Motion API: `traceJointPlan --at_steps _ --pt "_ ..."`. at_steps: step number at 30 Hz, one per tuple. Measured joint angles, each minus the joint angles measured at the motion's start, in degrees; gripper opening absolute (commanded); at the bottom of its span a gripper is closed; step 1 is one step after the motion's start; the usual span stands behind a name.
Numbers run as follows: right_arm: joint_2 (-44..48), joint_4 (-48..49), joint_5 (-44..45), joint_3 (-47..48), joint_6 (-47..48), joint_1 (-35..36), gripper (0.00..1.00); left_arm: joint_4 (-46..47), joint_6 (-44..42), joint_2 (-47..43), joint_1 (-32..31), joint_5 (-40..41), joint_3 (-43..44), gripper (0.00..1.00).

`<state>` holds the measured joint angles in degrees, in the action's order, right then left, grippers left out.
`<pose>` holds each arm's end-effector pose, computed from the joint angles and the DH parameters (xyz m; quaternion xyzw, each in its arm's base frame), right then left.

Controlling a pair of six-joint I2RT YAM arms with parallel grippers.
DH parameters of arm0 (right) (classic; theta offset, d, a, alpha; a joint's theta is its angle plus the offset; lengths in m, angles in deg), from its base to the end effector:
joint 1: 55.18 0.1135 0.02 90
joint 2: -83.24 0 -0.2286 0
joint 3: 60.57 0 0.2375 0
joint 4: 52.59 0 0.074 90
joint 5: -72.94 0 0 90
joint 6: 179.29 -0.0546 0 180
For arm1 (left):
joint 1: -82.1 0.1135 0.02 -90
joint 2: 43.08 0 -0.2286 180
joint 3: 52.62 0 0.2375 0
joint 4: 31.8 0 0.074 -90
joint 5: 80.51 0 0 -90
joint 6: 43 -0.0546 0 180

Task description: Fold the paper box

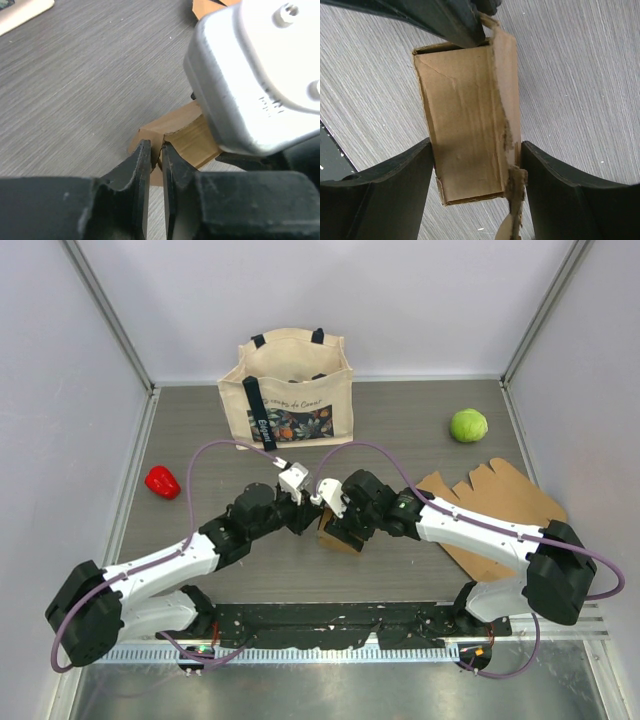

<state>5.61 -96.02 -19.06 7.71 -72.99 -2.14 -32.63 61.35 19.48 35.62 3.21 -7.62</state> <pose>0.1687 0.2274 0.1958 -0.5436 0.7762 0.1163 0.2976 0.1766 -0.1947 0.2043 0.2549 0.7693 -0.3340 0.4813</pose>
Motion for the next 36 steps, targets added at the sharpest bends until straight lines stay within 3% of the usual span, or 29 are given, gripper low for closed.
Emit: traceJointPlan --at_steps 7,11,17,26,36 --pt "0.00 1.11 0.57 -0.59 -0.42 0.00 0.71 -4.24 0.22 0.31 -0.50 0.24 3.02 0.00" --pt "0.00 1.55 0.66 -0.74 -0.42 0.00 0.71 -7.85 0.85 0.39 -0.76 0.66 5.40 0.00" --pt "0.00 2.36 0.98 -0.76 -1.01 -0.13 0.70 -11.63 2.75 1.64 -0.79 0.63 8.98 0.27" --pt "-0.02 2.40 1.07 -1.22 -1.01 -0.13 0.71 -12.37 2.95 1.68 -0.76 2.84 8.83 0.37" --pt "0.00 2.40 1.05 -1.27 -0.96 -0.11 0.70 -11.26 2.25 2.08 -0.76 2.99 5.73 0.40"
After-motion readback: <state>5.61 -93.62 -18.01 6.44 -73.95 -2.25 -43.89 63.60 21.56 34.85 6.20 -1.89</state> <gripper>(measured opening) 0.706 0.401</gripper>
